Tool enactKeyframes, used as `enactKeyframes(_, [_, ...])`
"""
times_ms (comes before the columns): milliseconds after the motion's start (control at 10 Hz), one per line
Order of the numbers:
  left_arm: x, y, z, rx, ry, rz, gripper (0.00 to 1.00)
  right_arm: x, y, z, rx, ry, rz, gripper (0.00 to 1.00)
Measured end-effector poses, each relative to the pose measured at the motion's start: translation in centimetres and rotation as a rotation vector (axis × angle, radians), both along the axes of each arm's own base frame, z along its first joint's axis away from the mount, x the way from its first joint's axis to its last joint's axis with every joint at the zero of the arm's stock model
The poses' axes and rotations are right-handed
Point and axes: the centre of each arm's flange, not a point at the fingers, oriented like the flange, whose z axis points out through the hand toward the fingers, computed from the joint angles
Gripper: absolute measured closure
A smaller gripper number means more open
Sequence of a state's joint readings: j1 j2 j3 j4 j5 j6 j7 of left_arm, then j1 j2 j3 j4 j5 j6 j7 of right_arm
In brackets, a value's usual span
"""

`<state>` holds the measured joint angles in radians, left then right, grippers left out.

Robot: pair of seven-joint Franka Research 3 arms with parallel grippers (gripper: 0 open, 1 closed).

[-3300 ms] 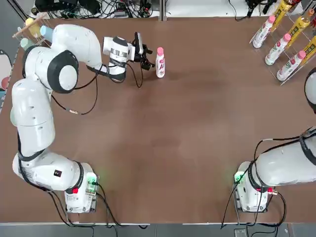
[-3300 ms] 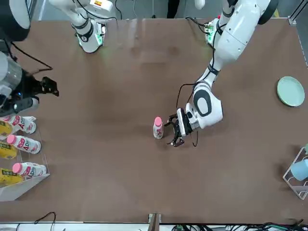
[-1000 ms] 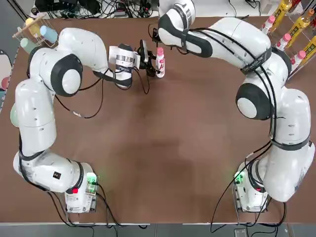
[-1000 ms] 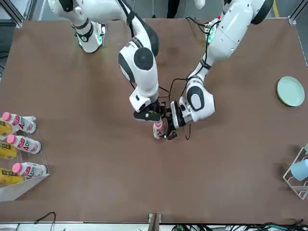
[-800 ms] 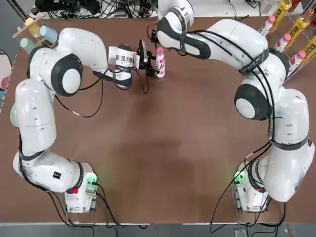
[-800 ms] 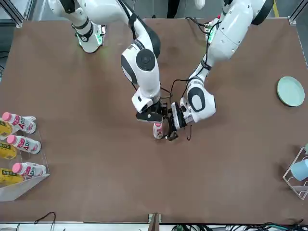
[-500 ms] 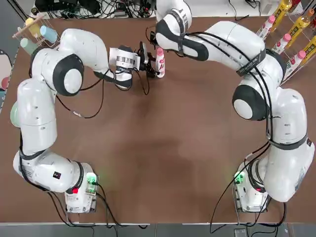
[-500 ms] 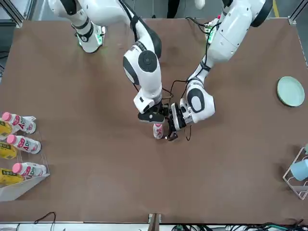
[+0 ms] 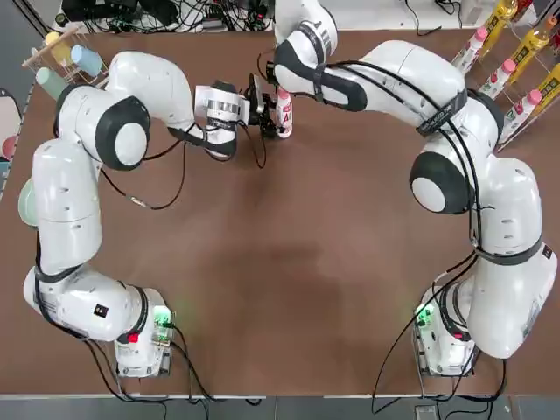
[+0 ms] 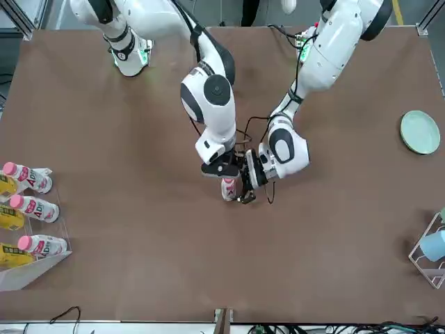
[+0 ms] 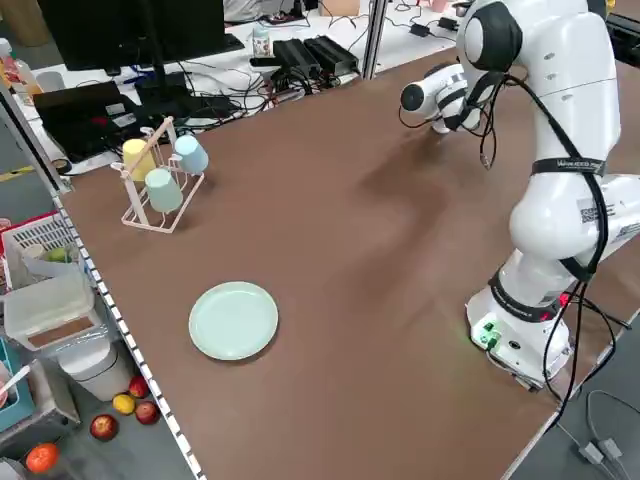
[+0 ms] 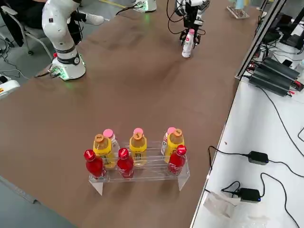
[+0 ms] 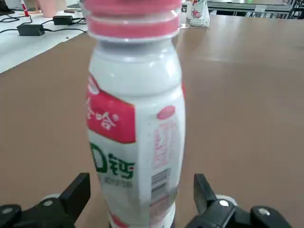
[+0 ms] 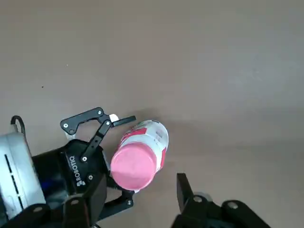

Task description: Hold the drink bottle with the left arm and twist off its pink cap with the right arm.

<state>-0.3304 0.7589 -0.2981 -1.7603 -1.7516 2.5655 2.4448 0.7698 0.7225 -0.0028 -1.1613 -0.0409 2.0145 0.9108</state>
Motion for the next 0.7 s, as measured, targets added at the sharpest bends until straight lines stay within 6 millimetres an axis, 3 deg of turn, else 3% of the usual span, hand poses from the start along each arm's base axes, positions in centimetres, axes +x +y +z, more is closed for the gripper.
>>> enactKeyframes(700, [-0.4,-1.0,-1.5,0.022,0.012,0.016,0.08,-0.1,0.4,-0.9,-0.002,-0.002,0.001,0.33])
